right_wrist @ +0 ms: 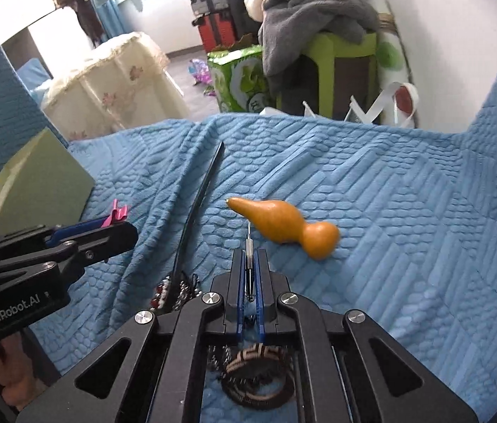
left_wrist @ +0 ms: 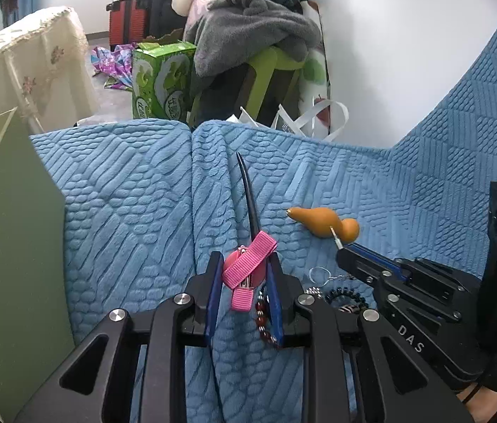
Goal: Organize jewelry
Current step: 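Carry the pink clip and the screwdriver over the box with both tools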
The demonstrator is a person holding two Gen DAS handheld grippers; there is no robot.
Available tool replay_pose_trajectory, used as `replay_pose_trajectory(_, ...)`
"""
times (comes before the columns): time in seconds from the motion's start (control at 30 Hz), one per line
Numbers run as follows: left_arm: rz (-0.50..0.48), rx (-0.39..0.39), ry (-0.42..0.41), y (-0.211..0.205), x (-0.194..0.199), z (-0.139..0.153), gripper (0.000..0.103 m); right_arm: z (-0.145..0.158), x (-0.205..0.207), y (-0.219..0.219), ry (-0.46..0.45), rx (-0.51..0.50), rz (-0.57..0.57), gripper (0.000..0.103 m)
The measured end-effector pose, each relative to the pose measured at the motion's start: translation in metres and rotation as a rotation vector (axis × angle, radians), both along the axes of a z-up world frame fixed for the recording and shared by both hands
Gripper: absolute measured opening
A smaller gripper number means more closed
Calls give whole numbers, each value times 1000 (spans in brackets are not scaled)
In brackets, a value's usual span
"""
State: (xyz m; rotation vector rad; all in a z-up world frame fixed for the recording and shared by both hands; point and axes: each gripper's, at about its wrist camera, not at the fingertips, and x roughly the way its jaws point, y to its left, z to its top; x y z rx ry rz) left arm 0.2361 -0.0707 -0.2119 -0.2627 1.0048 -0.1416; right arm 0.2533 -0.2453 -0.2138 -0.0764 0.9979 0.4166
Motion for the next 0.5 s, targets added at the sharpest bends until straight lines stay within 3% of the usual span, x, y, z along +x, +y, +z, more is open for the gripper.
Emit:
replay_pose_trajectory(0.3, -5, -32, -4, 10, -39, 32, 23, 25, -37, -3, -34, -18, -75, 3)
replay_pose_trajectory(0.5, -11, -52, -9, 20, -59, 58, 23, 51, -63, -4, -44, 38, -124, 3)
